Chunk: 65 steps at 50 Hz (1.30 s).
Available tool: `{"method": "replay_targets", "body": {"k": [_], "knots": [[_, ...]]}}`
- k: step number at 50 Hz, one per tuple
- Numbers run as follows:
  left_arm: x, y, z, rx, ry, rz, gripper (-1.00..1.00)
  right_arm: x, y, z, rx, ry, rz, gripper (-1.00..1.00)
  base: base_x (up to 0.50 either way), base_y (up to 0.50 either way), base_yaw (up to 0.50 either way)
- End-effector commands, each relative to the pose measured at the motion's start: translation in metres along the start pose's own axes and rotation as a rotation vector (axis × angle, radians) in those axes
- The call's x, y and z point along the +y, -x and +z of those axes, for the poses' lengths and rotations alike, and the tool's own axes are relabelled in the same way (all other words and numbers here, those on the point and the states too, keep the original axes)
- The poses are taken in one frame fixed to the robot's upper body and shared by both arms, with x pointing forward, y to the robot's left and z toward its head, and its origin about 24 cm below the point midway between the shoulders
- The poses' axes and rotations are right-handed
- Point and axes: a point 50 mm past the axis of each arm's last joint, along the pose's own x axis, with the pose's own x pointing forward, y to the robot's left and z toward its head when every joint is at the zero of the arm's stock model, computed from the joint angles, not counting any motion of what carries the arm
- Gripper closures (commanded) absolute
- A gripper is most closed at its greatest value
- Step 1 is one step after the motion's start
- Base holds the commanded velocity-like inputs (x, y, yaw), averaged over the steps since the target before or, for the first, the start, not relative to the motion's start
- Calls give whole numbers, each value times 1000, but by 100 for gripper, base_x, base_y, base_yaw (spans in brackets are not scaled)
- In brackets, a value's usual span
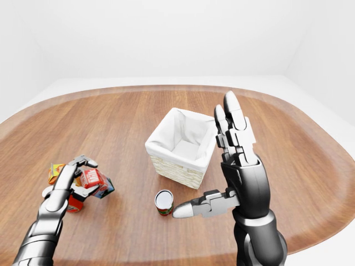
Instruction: Pick the milk and place it in the basket.
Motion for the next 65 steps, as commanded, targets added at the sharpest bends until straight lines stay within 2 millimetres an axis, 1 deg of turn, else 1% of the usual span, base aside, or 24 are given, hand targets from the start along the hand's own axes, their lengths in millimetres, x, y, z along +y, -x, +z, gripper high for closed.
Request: {"method": "replay_targets", "body": {"k": [1,8,12,15,16,17,20,29,34,43,51,52,55,59,65], "knots": [[17,-2,19,-82,22,68,100,0,0,-1,6,-1,1,-100,0,0,0],[23,0,31,-133,19,77,100,0,1,-1,5,0,1,-100,0,0,0],[27,-1,41,-175,2,77,100,1,0,-2,5,0,3,-100,0,0,0],[31,0,51,-215,-5,80,100,1,1,-2,6,0,3,-100,0,0,0],[34,1,59,-248,-10,84,100,0,1,-2,7,1,3,-100,0,0,0],[35,1,63,-261,-13,88,100,0,1,-2,7,1,3,-100,0,0,0],[37,1,72,-297,-28,86,100,1,0,-1,5,2,4,-100,0,0,0],[42,4,97,-391,-50,81,100,1,0,-1,3,2,5,-100,0,0,0],[51,9,113,-457,-70,98,100,1,1,-1,4,1,5,-100,0,0,0],[56,13,125,-503,-94,102,100,0,1,0,4,0,4,-100,0,0,0],[65,16,143,-532,-99,118,100,1,2,-3,7,1,4,-100,0,0,0],[67,17,147,-542,-98,121,100,1,2,-3,7,0,4,-100,0,0,0],[67,19,155,-557,-100,118,100,1,2,-2,6,0,4,-100,0,0,0],[65,19,161,-572,-112,113,100,0,2,-2,5,2,1,-100,0,0,0],[72,25,176,-600,-115,121,100,0,1,-1,5,1,2,-100,0,0,0]]}}
